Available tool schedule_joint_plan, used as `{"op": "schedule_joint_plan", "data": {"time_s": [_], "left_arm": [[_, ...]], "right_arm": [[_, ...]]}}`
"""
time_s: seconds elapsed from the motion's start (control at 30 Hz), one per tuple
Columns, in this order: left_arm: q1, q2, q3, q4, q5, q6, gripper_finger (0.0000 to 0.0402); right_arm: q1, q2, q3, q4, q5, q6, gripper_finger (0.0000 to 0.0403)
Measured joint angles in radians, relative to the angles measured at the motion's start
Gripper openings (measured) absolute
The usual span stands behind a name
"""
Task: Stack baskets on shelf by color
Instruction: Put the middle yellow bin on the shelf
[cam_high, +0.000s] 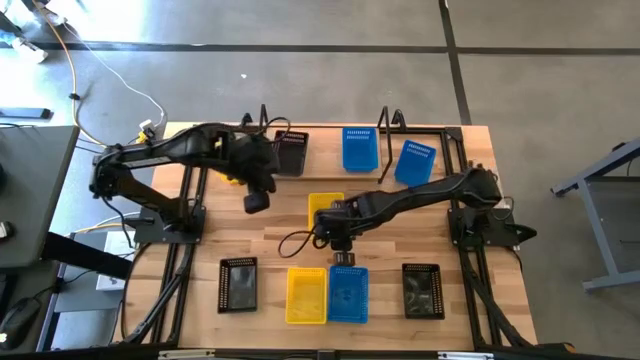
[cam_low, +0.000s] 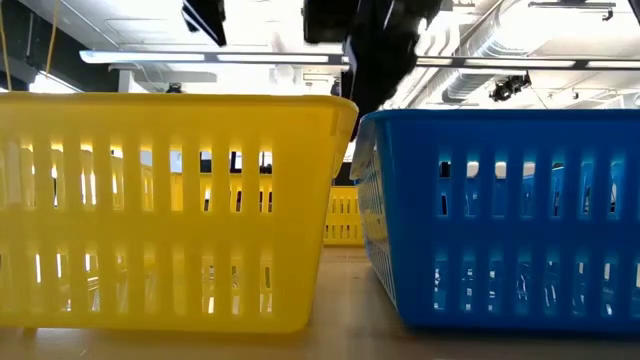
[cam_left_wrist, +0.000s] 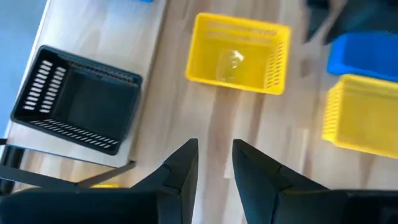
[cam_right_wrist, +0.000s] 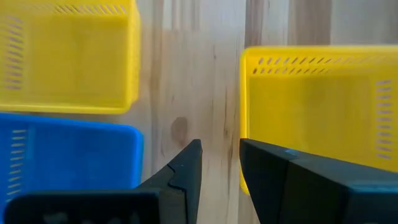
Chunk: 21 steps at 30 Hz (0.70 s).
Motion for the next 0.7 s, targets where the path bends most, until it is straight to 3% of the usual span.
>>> {"op": "schedule_joint_plan", "data": {"time_s": [0.23, 0.7], "left_arm": [[-0.064, -0.048, 0.000, -0.018, -0.073, -0.042, 0.0090], [-0.111, -0.068, 0.000, -0.049, -0.077, -0.092, 0.0090]], "right_arm": [[0.000, 0.046, 0.000, 0.000, 0.032, 0.001, 0.0094], [0.000, 0.140, 0.000, -0.011, 0.137, 0.000, 0.0094]]}}
